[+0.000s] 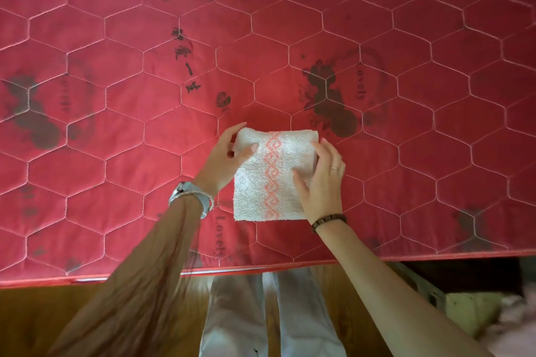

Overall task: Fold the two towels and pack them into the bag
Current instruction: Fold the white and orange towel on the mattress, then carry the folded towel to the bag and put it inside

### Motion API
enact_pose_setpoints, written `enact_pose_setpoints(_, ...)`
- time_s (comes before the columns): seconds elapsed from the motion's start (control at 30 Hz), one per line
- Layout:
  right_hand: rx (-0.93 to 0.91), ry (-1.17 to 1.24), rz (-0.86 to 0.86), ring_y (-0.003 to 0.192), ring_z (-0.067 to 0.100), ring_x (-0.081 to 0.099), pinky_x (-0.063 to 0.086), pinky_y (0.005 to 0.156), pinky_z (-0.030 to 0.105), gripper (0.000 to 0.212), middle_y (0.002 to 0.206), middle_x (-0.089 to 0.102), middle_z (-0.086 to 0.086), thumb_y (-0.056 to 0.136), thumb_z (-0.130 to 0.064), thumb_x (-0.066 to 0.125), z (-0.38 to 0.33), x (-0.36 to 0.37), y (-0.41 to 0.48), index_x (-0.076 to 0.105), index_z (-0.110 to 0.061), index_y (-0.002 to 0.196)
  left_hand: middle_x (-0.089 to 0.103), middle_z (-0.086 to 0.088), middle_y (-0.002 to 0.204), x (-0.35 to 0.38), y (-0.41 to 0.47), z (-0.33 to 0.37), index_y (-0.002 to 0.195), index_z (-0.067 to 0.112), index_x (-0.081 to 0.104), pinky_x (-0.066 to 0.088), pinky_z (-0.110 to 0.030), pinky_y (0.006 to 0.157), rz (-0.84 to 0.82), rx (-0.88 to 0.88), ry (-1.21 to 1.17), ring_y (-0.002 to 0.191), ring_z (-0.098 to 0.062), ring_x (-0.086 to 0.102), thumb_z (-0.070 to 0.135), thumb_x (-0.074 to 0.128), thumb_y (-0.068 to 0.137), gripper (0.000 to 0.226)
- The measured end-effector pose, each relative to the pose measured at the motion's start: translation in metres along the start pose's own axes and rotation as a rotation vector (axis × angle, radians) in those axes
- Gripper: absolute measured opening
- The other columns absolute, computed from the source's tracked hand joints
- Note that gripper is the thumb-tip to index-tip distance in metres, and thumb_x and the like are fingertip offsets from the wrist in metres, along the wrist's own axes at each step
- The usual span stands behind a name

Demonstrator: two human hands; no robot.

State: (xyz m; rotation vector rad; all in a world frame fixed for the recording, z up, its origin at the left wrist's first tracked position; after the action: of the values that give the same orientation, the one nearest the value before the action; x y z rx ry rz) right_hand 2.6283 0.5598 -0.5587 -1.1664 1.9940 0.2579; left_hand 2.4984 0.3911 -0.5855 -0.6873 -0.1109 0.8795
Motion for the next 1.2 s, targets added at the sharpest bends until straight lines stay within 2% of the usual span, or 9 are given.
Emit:
enact_pose_setpoints(0.17, 0.409, 0.302, 0.035, 0.103, 0.018, 0.055, 0.054, 0.086, 0.033, 0.066, 0.125, 0.046, 0.001, 0.085, -0.028, 0.073, 0.035, 0.002, -0.004, 0.037, -0.014, 0.139, 0.062, -0.001, 0.117, -0.008, 0.001, -0.019, 0.134, 0.021, 0.044, 0.056, -0.03, 0.075, 0.02, -0.172, -0.025, 0.102, -0.013, 0.063, 0.047, 0.071, 0.086, 0.061)
enact_pose_setpoints(0.27, 0.527, 0.374, -0.044, 0.082, 0.005, 0.058, 0.048, 0.061, 0.011, 0.052, 0.102, 0.059, -0.005, 0.089, -0.032, 0.068, 0.037, 0.008, -0.005, 0.045, -0.015, 0.132, 0.065, 0.0, 0.108, -0.003, -0.01, -0.038, 0.126, 0.019, 0.051, 0.058, -0.036, 0.076, 0.029, -0.264, -0.051, 0.094, -0.014, 0.065, 0.071, 0.073, 0.07, 0.08)
enact_pose_setpoints(0.37, 0.585, 0.386, -0.15, 0.069, 0.003, 0.055, 0.041, 0.057, 0.015, 0.038, 0.084, 0.059, -0.011, 0.091, -0.041, 0.065, 0.04, 0.015, -0.004, 0.058, -0.011, 0.114, 0.059, 0.003, 0.09, 0.002, -0.024, -0.044, 0.109, 0.015, 0.06, 0.048, -0.032, 0.072, 0.057, -0.298, -0.013, 0.079, -0.015, 0.056, 0.084, 0.067, 0.061, 0.084)
enact_pose_setpoints(0.47, 0.555, 0.399, -0.226, 0.06, 0.012, 0.045, 0.035, 0.056, 0.022, 0.044, 0.068, 0.05, -0.005, 0.092, -0.047, 0.061, 0.032, 0.015, -0.001, 0.065, -0.003, 0.096, 0.052, -0.004, 0.081, 0.001, -0.035, -0.046, 0.089, 0.011, 0.059, 0.044, -0.038, 0.071, 0.128, -0.297, -0.042, 0.075, -0.019, 0.048, 0.084, 0.065, 0.057, 0.08)
enact_pose_setpoints(0.57, 0.49, 0.404, -0.221, 0.061, 0.004, 0.046, 0.036, 0.054, 0.013, 0.032, 0.073, 0.053, -0.01, 0.094, -0.042, 0.059, 0.011, -0.001, 0.0, 0.064, -0.011, 0.099, 0.048, -0.003, 0.079, -0.001, -0.049, -0.033, 0.086, 0.011, 0.056, 0.041, -0.036, 0.069, 0.196, -0.285, -0.118, 0.075, -0.019, 0.045, 0.063, 0.071, 0.078, 0.055)
enact_pose_setpoints(0.7, 0.414, 0.439, -0.183, 0.069, 0.007, 0.049, 0.041, 0.064, 0.02, 0.03, 0.08, 0.056, -0.006, 0.095, -0.039, 0.06, -0.029, -0.032, 0.001, 0.063, -0.01, 0.1, 0.064, -0.004, 0.092, -0.014, -0.07, 0.005, 0.101, 0.011, 0.066, 0.05, -0.034, 0.078, 0.256, -0.235, -0.226, 0.084, -0.021, 0.059, 0.049, 0.071, 0.086, 0.041)
enact_pose_setpoints(0.8, 0.385, 0.462, -0.17, 0.066, 0.01, 0.045, 0.037, 0.061, 0.023, 0.033, 0.075, 0.051, -0.002, 0.095, -0.04, 0.059, -0.064, -0.059, 0.004, 0.061, -0.007, 0.088, 0.073, -0.007, 0.109, -0.028, -0.091, 0.04, 0.103, 0.023, 0.068, 0.055, -0.047, 0.096, 0.293, -0.199, -0.328, 0.103, -0.028, 0.07, 0.048, 0.073, 0.085, 0.031)
enact_pose_setpoints(0.9, 0.33, 0.478, -0.177, 0.068, 0.016, 0.045, 0.037, 0.062, 0.027, 0.045, 0.077, 0.049, 0.004, 0.095, -0.043, 0.058, -0.112, -0.093, 0.008, 0.06, 0.002, 0.091, 0.073, 0.0, 0.113, -0.049, -0.116, 0.084, 0.12, 0.022, 0.066, 0.055, -0.052, 0.095, 0.315, -0.157, -0.386, 0.105, -0.025, 0.07, 0.039, 0.071, 0.09, 0.035)
enact_pose_setpoints(1.2, 0.187, 0.47, -0.095, 0.053, 0.009, 0.03, 0.027, 0.046, 0.016, 0.036, 0.063, 0.033, -0.005, 0.097, -0.042, 0.054, -0.259, -0.204, -0.005, 0.046, -0.015, 0.075, 0.071, 0.006, 0.109, -0.114, -0.221, 0.235, 0.129, 0.018, 0.057, 0.058, -0.022, 0.077, 0.371, 0.132, -0.38, 0.094, -0.006, 0.071, 0.022, 0.06, 0.098, 0.031)
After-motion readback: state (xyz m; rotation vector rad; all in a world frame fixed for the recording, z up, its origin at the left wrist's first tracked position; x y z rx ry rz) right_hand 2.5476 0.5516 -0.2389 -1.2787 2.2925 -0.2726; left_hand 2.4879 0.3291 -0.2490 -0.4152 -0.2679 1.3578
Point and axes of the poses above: each hand's wrist, its own y-axis towards the middle knuckle, its own x-axis out of the palm, z = x × y, the point moved 9 cm from there along y, towards the middle knuckle
